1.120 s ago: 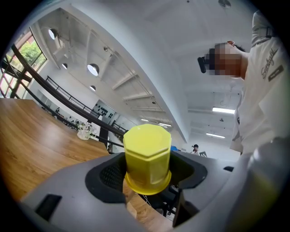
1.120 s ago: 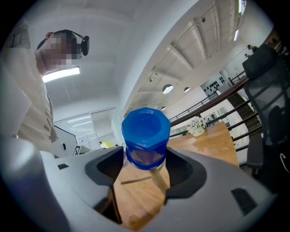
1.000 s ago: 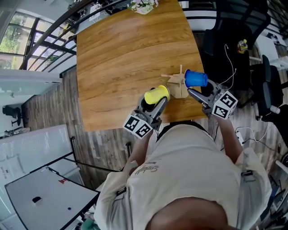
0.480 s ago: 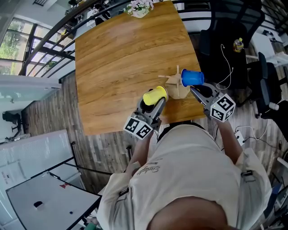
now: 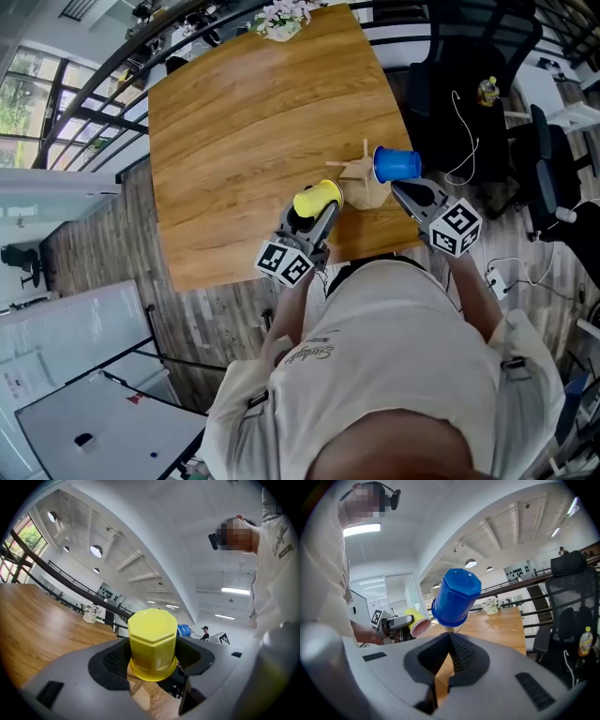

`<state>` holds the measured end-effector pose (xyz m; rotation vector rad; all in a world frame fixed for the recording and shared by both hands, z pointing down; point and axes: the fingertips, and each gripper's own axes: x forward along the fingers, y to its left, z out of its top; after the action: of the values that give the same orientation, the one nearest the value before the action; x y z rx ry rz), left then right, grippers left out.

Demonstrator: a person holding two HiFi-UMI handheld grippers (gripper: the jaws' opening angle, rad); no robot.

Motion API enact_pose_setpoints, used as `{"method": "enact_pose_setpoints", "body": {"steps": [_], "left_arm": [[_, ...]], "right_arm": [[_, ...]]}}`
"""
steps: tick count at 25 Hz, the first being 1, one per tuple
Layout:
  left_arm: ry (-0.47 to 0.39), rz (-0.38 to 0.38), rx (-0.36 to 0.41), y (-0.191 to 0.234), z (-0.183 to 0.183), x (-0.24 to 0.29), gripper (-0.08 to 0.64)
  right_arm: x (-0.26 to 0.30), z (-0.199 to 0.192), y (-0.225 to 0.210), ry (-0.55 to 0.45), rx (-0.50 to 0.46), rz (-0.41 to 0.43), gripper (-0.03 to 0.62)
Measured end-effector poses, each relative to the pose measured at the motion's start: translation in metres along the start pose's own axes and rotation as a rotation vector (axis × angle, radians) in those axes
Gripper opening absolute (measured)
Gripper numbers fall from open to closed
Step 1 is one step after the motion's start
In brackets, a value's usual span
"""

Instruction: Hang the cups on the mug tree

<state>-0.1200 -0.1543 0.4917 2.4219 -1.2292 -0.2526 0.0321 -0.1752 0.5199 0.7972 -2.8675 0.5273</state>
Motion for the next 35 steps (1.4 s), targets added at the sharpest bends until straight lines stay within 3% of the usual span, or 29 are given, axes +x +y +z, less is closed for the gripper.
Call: {"method": "enact_pose_setpoints", "body": {"steps": [14,19,35], "left_arm": [[0.090,0.003,-0.068,0.052,-0.048,0.027,0.301],[0.130,-0.015,-0.092,0.060,-0.064,0.038,0.301],[0.219,-0.036,-0.160,0.074,-0.106,0.053,0.301]], "right_arm": [[-0.007,-0.015,-0.011,0.063,0.011,-0.064,-0.005],[-0.001,-0.021,-0.005,0.100,-0.032,-0.048,-0.005],[-0.010,-0.032,-0.007,0.099,0.027,-0.103,-0.005]]}}
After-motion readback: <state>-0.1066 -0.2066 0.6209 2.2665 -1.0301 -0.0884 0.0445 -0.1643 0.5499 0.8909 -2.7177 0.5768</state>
